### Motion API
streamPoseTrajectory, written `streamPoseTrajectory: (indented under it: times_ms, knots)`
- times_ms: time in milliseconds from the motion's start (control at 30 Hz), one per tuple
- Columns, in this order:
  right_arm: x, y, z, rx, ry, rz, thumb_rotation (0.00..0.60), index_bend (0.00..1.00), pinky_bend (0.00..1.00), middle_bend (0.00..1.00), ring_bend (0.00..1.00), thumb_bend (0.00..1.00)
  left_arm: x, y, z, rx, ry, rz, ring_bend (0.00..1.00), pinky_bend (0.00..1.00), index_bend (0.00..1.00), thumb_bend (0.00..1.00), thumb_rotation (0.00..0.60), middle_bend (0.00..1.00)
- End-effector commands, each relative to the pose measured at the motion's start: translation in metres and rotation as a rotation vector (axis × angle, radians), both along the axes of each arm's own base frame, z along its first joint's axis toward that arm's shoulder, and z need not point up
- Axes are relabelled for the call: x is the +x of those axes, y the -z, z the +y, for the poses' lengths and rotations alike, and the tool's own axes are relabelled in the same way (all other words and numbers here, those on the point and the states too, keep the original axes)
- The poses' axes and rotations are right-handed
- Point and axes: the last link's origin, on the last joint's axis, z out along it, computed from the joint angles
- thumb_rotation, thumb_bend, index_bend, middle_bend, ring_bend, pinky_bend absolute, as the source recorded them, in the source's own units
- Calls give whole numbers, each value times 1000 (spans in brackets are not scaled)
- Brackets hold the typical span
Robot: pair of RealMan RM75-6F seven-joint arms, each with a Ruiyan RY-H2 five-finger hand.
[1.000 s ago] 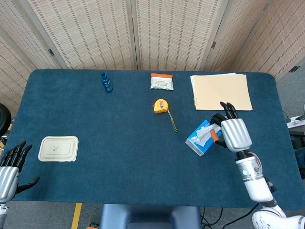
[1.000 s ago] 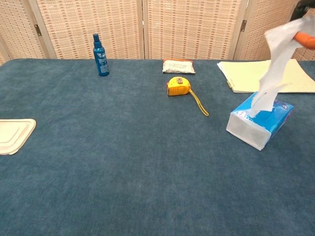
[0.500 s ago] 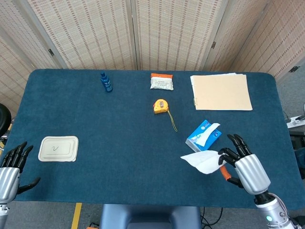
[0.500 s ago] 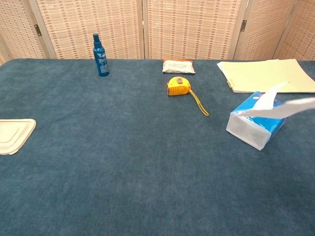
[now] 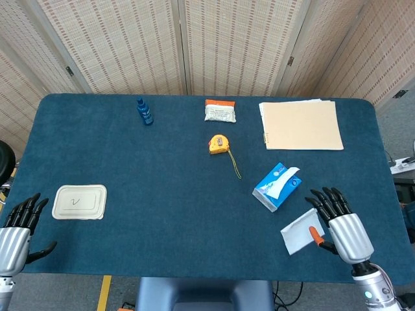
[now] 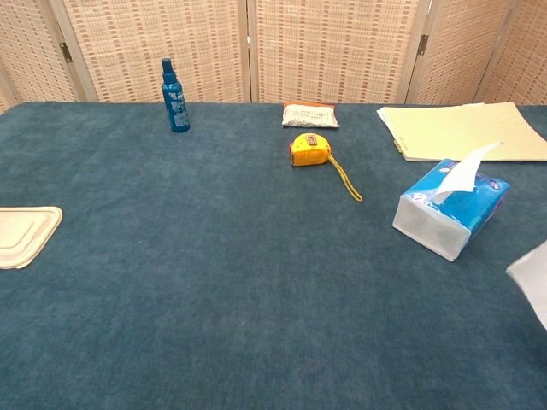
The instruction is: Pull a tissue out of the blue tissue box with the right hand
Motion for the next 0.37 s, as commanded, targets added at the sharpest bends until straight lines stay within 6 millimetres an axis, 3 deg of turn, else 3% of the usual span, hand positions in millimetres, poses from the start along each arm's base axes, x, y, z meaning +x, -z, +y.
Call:
streamPoseTrajectory:
  times_ms: [33, 367]
  knots:
    - [-5, -2, 1, 9, 25, 16, 600, 0, 0, 0, 0, 163, 0, 1, 0, -1, 1, 2, 0, 145, 0, 235, 600, 0]
    - [-9, -5, 2, 22, 55, 28, 600, 0, 0, 0, 0, 139, 2, 2, 0, -6, 9, 4, 0, 146, 0, 236, 600, 0]
